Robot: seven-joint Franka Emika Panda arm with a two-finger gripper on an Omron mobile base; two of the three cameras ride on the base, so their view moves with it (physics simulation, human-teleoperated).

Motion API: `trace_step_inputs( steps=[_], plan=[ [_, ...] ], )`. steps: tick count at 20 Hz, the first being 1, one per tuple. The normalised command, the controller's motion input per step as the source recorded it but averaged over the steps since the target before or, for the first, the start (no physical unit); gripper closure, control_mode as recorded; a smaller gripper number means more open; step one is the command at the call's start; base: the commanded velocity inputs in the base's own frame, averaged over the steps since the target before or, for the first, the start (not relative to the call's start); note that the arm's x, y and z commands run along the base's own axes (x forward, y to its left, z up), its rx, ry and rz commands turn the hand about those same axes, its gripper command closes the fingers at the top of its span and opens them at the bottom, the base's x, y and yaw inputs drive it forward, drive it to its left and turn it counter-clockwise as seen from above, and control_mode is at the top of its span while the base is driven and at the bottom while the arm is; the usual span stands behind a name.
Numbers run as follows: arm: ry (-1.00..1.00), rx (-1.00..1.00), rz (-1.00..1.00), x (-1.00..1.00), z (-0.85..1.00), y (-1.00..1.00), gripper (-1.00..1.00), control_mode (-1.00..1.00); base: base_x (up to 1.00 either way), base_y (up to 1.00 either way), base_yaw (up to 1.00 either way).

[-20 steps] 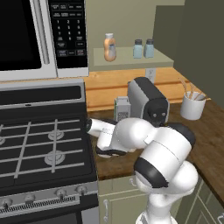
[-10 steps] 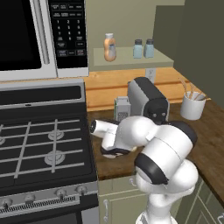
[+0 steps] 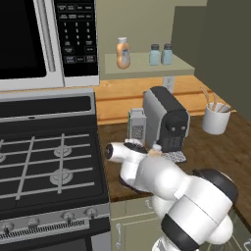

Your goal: Put the shaker and condiment bottle from the counter next to their counterparts in the cabinet.

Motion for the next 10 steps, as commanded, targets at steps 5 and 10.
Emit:
trace_step_inputs(
  steps=[5, 10],
  plan=[
    [-0.29, 0.0, 0.0, -0.36, 0.02, 0.0, 1.0, -1.0, 0.0, 0.0, 0.0],
    [-0.02, 0.0, 0.03, -0.03, 0.44, 0.15, 1.0, -1.0, 0.0, 0.0, 0.0]
  ],
)
